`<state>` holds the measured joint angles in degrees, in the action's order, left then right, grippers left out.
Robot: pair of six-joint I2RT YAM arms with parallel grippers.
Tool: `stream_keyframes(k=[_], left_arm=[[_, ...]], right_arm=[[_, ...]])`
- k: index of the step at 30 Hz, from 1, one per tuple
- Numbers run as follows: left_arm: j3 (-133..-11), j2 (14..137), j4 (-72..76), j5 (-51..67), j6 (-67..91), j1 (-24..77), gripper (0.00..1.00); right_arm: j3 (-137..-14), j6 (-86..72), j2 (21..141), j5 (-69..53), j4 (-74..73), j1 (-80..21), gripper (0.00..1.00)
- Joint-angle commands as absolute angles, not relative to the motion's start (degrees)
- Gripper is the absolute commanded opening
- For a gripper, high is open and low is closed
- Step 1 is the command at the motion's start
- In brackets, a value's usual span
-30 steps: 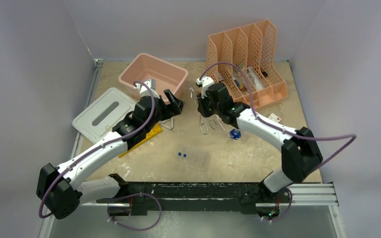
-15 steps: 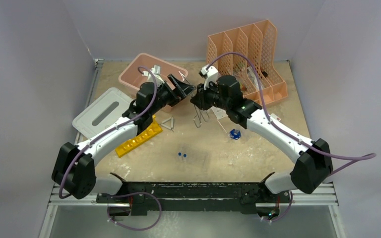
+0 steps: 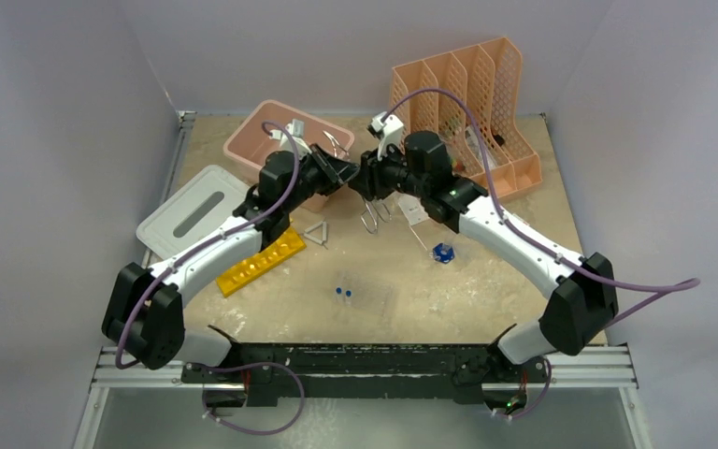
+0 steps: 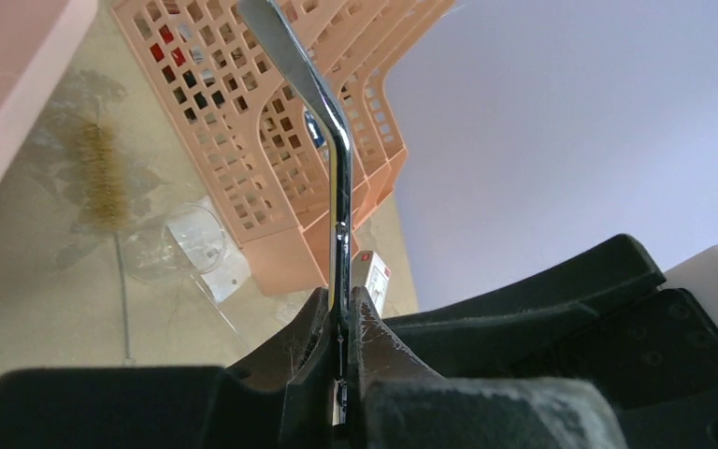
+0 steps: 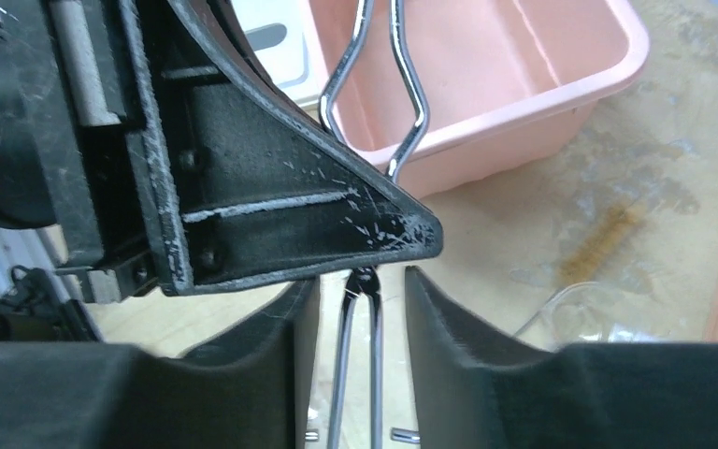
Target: Organize the chemistry lab equipment
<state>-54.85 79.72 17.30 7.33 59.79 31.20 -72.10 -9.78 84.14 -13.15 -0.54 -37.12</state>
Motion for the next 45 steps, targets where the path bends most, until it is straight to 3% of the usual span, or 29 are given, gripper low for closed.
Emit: stream_keyframes(k=[1, 4, 7, 20, 33, 45], left_arm=[[-61.5, 79.5, 14.2, 4.1, 55.5, 30.3, 0.0], [-65.0, 80.6, 10.2, 2.3, 54.8, 27.3, 0.0], [-69.8, 83.1, 6.1, 0.4, 54.7, 24.0, 0.0], [-87.9, 100.8, -6.3, -14.9, 51.7, 13.6, 0.0], [-102.7, 121.4, -13.5, -22.9, 60.9, 13.5, 0.0], [-111.1, 131.2, -20.3, -24.7, 69.2, 13.6, 0.08]], right_arm=[[-77.8, -9.8, 83.7, -11.7, 0.1, -36.8, 0.51], [-77.3, -8.8, 80.9, -10.3, 0.4, -36.6, 0.62], [-76.2, -7.7, 78.2, -8.6, 1.0, -36.3, 0.66], [-69.8, -5.9, 73.9, -1.8, 2.5, -36.3, 0.66], [-70.0, -5.2, 75.3, -0.8, 1.8, -36.3, 0.66], [-69.8, -4.0, 75.7, -0.2, 1.9, -36.3, 0.66]])
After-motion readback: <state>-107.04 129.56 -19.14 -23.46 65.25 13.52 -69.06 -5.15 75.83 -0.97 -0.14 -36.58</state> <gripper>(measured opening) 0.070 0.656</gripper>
